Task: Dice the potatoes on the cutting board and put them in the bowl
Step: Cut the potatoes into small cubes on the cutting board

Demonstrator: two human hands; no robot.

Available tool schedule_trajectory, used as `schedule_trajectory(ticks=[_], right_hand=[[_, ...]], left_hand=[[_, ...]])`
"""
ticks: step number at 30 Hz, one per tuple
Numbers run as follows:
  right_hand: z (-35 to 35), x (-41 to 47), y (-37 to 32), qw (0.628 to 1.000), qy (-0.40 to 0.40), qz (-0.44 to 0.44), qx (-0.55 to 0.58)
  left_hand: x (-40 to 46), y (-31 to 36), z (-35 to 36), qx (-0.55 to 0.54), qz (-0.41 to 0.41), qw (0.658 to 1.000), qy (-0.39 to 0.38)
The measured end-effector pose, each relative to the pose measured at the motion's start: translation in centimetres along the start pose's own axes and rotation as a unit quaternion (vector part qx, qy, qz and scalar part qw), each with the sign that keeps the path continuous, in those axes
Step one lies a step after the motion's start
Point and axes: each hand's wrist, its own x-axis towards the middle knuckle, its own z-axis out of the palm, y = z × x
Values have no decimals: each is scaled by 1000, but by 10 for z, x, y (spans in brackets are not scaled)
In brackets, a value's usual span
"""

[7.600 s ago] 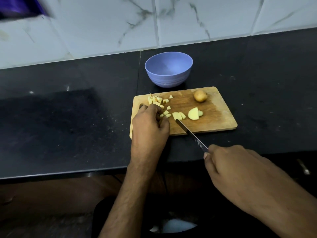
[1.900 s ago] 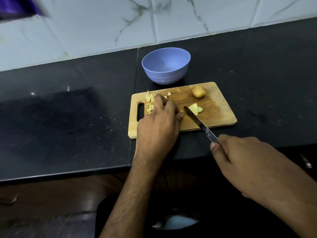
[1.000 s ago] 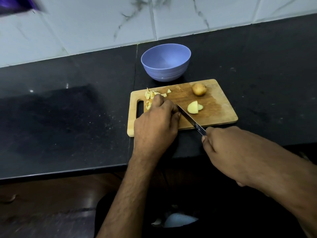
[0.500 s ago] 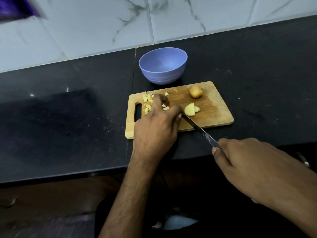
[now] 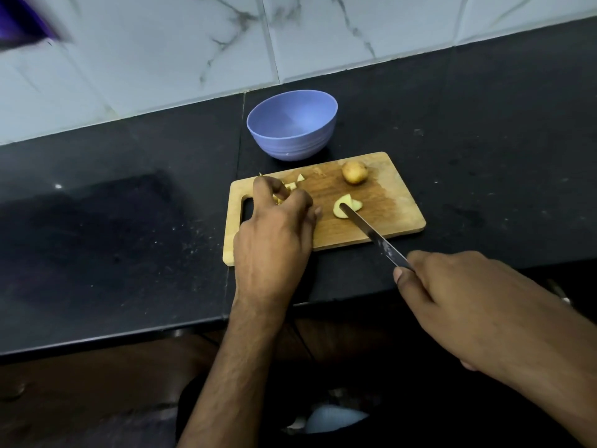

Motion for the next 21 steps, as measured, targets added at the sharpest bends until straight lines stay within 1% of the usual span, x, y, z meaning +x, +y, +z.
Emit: schedule_trajectory(ticks=[2, 5, 7, 9, 12, 14, 18, 21], right_hand=[[0, 0, 1, 1000, 4, 10, 12], [-1, -2, 5, 999, 18, 22, 27], [-5, -3, 8, 999, 21, 25, 34], [-8, -4, 9, 999, 17, 27, 35], [-11, -7, 10, 999, 9, 27, 28], [-10, -9, 11, 999, 7, 27, 23], [-7, -9, 13, 999, 15, 31, 22], [-5, -6, 12, 999, 13, 23, 30]], left_hand=[[-3, 5, -3, 6, 28, 999, 29], [-4, 17, 2, 49, 85, 994, 56], [2, 26, 9, 67, 105, 991, 42], [8, 30, 16, 79, 121, 990, 11], [11, 27, 21, 65, 113, 991, -30], [10, 23, 22, 41, 101, 993, -37], [10, 24, 21, -21, 94, 995, -21], [7, 23, 16, -26, 100, 995, 9]])
